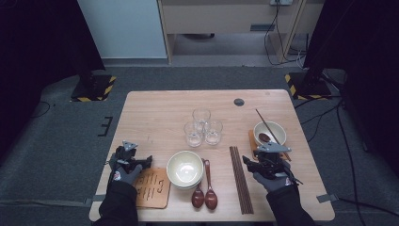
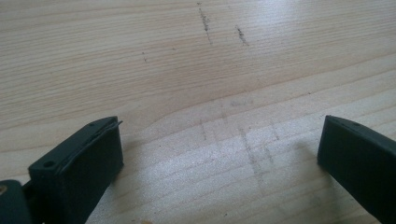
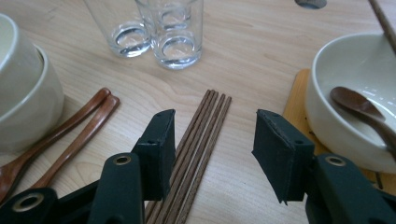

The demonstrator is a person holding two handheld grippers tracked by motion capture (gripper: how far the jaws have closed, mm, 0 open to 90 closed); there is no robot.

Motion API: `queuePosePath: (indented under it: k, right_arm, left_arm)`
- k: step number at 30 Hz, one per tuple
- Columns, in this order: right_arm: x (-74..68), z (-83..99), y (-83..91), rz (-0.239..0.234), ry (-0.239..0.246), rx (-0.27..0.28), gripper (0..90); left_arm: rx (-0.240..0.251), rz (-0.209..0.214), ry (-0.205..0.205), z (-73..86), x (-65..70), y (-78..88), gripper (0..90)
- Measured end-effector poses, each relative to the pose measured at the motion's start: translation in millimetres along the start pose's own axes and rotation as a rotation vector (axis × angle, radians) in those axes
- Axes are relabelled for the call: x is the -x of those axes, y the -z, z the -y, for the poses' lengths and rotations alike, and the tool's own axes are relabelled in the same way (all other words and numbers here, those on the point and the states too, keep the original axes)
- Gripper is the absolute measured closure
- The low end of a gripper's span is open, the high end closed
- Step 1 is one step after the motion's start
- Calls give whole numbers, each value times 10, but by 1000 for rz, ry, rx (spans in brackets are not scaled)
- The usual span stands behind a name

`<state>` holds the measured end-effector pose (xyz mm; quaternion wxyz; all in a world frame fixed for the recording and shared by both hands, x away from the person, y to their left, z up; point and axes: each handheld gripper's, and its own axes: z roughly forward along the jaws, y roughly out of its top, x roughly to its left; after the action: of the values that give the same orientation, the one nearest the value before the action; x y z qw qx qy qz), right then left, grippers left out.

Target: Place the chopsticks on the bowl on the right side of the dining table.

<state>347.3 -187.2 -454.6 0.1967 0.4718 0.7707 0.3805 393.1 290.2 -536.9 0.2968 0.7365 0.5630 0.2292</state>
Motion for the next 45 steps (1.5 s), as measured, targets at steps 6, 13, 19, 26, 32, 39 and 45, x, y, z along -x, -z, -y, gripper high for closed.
queuePosePath:
  k: [6, 13, 19, 26, 32, 39, 45]
  right_arm:
    - [-34, 60, -79, -4, 13, -32, 509]
    - [-73, 121, -174, -8, 25, -74, 531]
    - [-73, 167, -233, -7, 29, -107, 564]
    - [-70, 218, -299, -7, 33, -143, 604]
    - [-107, 247, -349, -16, 55, -174, 643]
    - [-102, 295, -403, -16, 56, -214, 663]
    - [-96, 319, -433, -9, 56, -233, 679]
  left_arm:
    - [0, 0, 0, 0, 0, 0, 0]
    - [0, 0, 0, 0, 0, 0, 0]
    - [0, 0, 0, 0, 0, 0, 0]
    - [0, 0, 0, 0, 0, 0, 0]
    - [0, 0, 0, 0, 1, 1, 0]
    - [0, 0, 0, 1, 1, 1, 0]
    - [0, 0, 0, 1, 1, 1, 0]
